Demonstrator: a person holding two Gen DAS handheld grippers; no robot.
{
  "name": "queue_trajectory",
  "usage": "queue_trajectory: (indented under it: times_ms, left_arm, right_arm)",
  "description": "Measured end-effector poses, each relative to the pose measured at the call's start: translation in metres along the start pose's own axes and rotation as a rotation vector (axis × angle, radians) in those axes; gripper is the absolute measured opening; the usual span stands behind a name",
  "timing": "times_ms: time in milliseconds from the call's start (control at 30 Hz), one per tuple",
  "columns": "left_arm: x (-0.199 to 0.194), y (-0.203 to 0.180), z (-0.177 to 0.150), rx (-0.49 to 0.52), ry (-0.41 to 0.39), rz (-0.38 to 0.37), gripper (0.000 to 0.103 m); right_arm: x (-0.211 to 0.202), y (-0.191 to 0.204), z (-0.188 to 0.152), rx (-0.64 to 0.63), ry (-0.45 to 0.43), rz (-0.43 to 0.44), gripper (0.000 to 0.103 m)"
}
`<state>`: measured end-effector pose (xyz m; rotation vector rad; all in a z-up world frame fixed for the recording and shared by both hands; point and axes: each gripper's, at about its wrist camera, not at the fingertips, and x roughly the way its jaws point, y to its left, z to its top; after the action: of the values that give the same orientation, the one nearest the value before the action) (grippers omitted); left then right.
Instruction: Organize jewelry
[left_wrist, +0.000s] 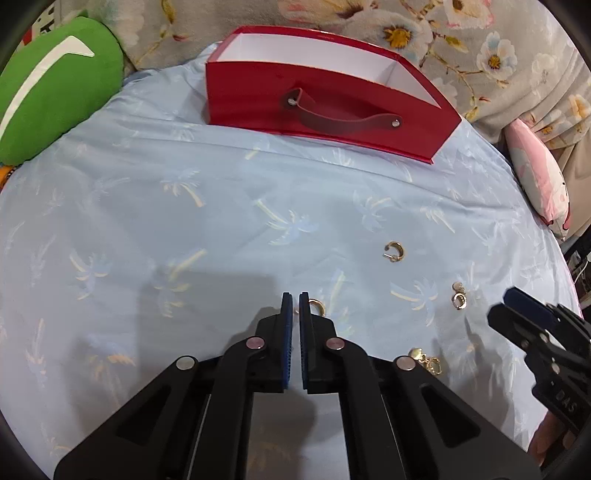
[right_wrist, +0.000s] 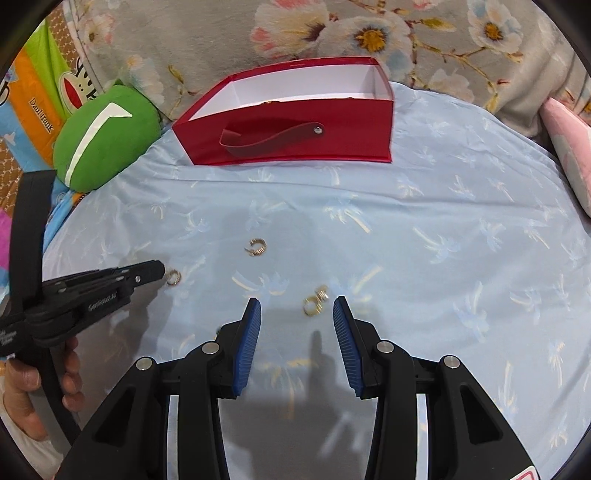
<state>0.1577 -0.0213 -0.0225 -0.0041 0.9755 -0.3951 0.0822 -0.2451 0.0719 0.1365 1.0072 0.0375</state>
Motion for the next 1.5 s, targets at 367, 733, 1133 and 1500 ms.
queue_trajectory:
  times_ms: [367, 733, 1133, 1500]
  left_arm:
    - [-0.001, 0.008, -0.006, -0.015, 0.023, -0.043, 0.012]
    - [0.007, -0.003, -0.006, 0.001, 0.033, -0.07, 0.037]
    - [0.015, -0.014, -0.003, 0.029, 0.022, -0.069, 0.039]
    - [0.017, -0.012, -0.006, 0.014, 0.029, -0.084, 0.005]
  right_arm:
    - [0.053, 0.025, 0.033, -0.055, 0.029, 0.016, 0.04]
    - [0.084, 0.038, 0.036, -0.092, 0.063, 0.009, 0.014]
    - [0.065, 0.01, 0.03, -0.001, 0.046, 0.009, 0.014]
    - [0.047, 0.001, 0.021, 0.046, 0.026, 0.022, 0.014]
